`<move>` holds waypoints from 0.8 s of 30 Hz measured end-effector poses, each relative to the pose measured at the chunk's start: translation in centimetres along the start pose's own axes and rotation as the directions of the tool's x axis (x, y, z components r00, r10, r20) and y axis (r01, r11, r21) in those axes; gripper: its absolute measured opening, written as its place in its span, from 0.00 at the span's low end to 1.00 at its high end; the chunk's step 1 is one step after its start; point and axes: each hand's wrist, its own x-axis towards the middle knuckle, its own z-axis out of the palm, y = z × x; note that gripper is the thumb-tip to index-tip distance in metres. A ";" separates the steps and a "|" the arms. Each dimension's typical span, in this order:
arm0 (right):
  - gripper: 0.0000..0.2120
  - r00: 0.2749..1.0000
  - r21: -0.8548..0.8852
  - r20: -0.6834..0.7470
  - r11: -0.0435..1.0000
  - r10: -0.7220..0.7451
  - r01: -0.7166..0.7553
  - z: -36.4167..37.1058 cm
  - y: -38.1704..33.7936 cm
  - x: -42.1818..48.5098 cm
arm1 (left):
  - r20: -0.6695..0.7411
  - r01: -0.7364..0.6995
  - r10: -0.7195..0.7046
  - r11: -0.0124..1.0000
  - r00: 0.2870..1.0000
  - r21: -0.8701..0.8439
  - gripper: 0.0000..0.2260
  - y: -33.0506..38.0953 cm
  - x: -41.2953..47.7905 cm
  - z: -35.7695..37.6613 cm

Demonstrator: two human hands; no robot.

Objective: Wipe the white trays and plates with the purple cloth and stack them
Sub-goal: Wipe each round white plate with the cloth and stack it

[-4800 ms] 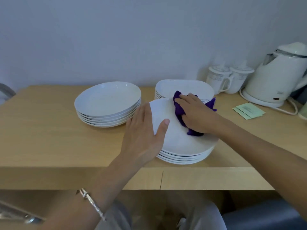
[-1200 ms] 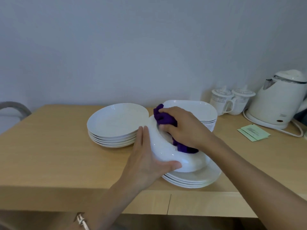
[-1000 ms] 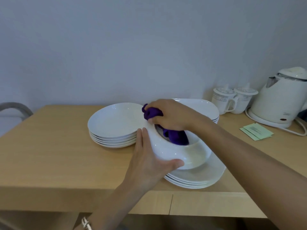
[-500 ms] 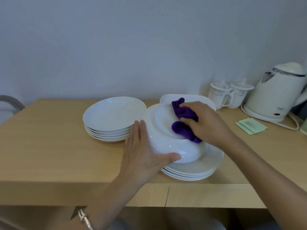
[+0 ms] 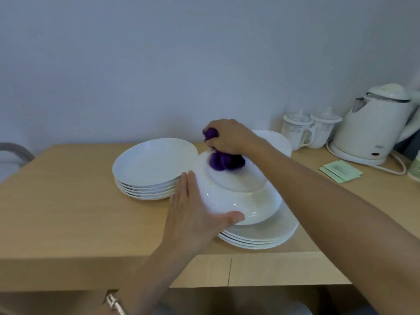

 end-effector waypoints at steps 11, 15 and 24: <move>0.27 0.968 0.455 -0.178 0.887 0.178 -0.079 -0.1 5.8 -15.2 | -0.052 -0.049 0.049 0.999 0.997 -0.006 0.52 0.0 0.0 -0.2; 0.49 0.999 0.344 0.040 0.939 -0.030 0.014 0.0 5.0 -18.8 | -0.047 -0.109 0.106 0.992 0.993 -0.062 0.49 -0.3 -0.1 -0.3; 0.29 0.930 -0.196 -0.201 0.943 -0.307 0.268 2.6 -2.9 -12.1 | 0.111 0.034 0.030 0.848 0.993 -0.529 0.59 -1.4 -0.5 -2.5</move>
